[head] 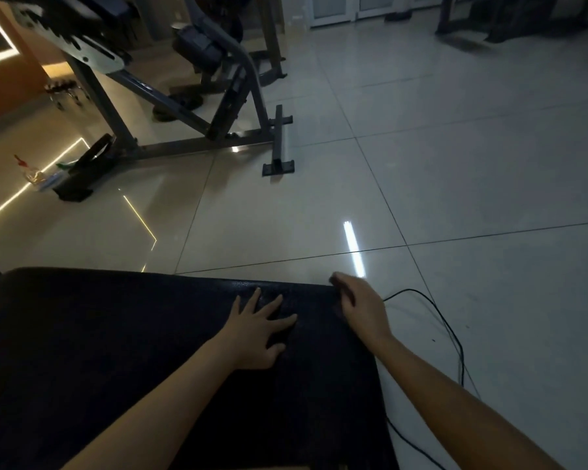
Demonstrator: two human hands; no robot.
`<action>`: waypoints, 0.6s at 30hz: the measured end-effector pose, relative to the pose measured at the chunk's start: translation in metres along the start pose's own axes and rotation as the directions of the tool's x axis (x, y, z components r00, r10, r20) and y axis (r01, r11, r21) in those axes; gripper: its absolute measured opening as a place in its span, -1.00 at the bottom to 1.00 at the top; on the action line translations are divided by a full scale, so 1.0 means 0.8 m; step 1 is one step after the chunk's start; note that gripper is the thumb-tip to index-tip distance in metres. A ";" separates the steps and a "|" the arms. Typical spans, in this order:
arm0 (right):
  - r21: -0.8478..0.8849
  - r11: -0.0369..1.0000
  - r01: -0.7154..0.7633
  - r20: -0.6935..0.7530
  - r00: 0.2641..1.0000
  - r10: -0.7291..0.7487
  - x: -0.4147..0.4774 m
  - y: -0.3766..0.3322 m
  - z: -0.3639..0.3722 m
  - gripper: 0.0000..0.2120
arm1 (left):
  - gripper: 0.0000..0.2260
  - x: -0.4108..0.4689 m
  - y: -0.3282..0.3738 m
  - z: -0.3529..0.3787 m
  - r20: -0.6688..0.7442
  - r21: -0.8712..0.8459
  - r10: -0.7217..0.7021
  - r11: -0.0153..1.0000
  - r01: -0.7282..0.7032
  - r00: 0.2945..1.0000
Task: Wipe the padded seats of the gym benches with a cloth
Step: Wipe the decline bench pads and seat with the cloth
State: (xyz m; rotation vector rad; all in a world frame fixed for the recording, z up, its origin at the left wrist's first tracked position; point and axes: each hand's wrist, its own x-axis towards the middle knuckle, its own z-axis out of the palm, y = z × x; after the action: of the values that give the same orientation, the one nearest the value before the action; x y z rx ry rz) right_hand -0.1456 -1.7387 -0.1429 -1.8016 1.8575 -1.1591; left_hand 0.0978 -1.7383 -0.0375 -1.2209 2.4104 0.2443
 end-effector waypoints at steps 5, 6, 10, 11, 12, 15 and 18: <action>0.014 0.998 -0.068 -0.029 0.997 0.069 -0.003 -0.010 0.003 -0.56 | -0.46 0.001 0.000 0.002 0.002 -0.034 -0.013 0.999 0.013 1.000; 0.031 1.000 -0.004 -0.022 1.000 0.005 -0.023 -0.020 0.001 -0.53 | -0.46 0.002 -0.001 0.003 0.005 -0.031 -0.012 0.999 0.012 1.000; 0.114 0.960 0.255 0.118 0.956 -0.268 -0.123 -0.046 -0.012 -0.52 | -0.47 0.004 -0.008 0.004 0.014 -0.026 0.000 1.000 0.000 1.000; 0.133 0.939 0.317 0.151 0.930 -0.335 -0.151 -0.053 -0.017 -0.56 | -0.47 0.004 -0.009 0.004 0.019 -0.020 0.004 1.000 -0.004 1.000; 0.158 0.915 0.371 0.179 0.901 -0.396 -0.176 -0.058 -0.021 -0.61 | -0.47 0.005 -0.007 0.003 0.022 -0.015 0.008 1.000 -0.008 1.000; 0.159 0.797 0.583 0.231 0.763 -0.604 -0.191 -0.055 -0.030 -0.75 | -0.48 0.002 -0.002 -0.004 0.028 -0.003 0.008 1.000 -0.008 1.000; 0.056 0.801 0.596 0.226 0.774 -0.592 -0.138 -0.026 -0.023 -0.65 | -0.50 -0.006 0.007 -0.013 0.049 -0.013 0.043 0.999 -0.043 0.998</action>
State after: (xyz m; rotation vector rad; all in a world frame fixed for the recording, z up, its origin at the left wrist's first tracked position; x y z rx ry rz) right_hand -0.1261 -1.6268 -0.1510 -2.5164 1.1850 -1.0409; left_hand 0.0928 -1.7352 -0.0263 -1.1554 2.3975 0.2987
